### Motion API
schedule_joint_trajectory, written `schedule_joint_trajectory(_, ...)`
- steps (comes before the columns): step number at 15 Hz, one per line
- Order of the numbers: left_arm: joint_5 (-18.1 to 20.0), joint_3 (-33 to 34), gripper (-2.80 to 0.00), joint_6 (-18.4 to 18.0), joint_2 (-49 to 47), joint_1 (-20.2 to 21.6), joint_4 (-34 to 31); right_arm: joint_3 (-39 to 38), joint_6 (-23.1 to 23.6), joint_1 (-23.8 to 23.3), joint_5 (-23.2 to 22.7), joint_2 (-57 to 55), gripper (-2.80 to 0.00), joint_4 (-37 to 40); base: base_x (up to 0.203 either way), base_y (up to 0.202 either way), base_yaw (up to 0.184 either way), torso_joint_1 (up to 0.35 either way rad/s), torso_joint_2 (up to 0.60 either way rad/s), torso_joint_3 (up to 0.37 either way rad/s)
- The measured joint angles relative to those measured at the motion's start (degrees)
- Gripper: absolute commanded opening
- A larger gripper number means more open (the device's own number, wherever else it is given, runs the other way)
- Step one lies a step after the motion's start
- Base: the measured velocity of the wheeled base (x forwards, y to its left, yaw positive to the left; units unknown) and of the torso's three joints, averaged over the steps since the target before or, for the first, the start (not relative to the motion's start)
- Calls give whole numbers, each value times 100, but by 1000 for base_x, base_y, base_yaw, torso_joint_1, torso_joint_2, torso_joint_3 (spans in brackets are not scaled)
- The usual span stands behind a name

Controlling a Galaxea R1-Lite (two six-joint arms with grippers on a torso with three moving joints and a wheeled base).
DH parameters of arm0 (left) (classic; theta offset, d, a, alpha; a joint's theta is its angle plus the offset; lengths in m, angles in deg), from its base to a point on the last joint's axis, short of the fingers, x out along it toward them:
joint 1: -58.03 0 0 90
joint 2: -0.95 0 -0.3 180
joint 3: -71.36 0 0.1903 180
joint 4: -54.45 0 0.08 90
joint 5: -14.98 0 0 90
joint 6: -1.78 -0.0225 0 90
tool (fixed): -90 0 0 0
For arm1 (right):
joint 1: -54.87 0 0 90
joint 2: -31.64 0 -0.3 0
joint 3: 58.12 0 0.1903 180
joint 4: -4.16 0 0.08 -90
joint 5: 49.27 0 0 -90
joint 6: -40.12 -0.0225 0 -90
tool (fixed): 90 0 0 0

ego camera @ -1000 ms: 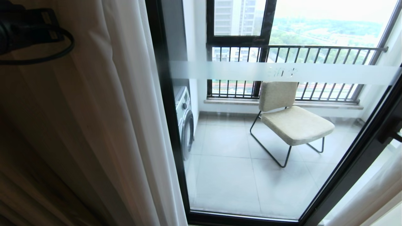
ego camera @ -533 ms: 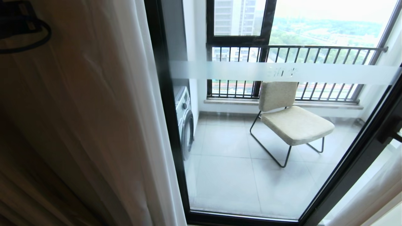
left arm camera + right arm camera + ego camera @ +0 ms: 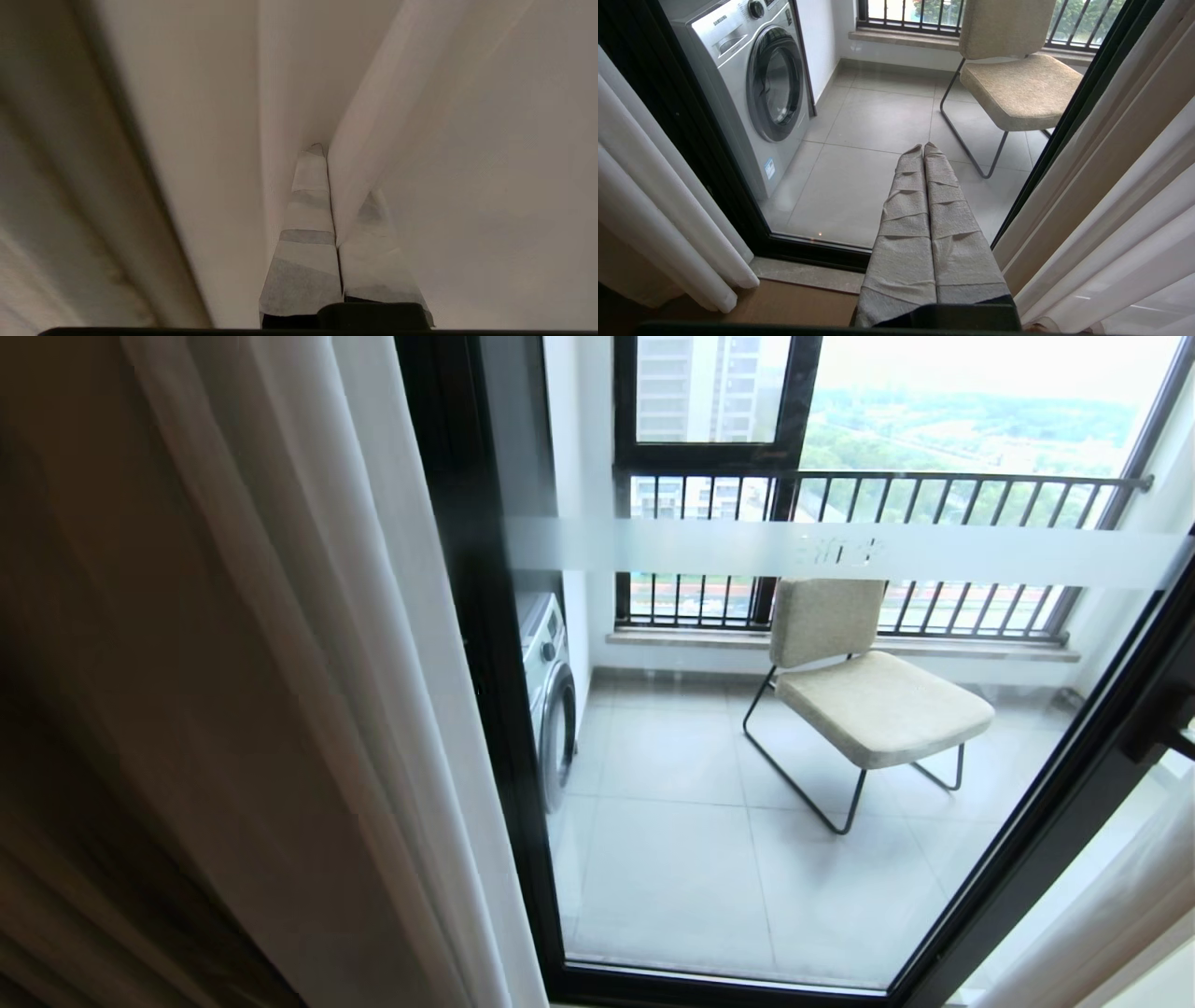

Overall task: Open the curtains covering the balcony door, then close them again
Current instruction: Pull the inner curtains open on both sides

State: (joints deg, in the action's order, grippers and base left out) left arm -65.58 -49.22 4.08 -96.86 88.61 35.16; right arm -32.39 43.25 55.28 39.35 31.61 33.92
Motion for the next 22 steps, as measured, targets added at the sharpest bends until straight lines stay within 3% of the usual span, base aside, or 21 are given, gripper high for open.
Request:
schedule_joint_trajectory(3,513,-556,-280,167,-498,717,-29,0,0,0,0,0,-280,0,0,0,0,0,0,0)
schedule_joint_trajectory(8,615,-1276,-280,310,-1208,1558,-39,0,0,0,0,0,-280,0,0,0,0,0,0,0)
schedule_joint_trajectory(13,996,-1458,-280,315,-1631,2314,-5,0,-1,0,0,0,-280,0,0,0,0,0,0,0)
schedule_joint_trajectory(17,1015,-1553,-280,315,-1863,2621,8,0,-1,0,0,0,-280,0,0,0,0,0,0,0)
schedule_joint_trajectory(22,1031,-1548,-280,319,-1877,2549,6,0,0,0,0,0,-280,-1,0,0,0,0,0,0)
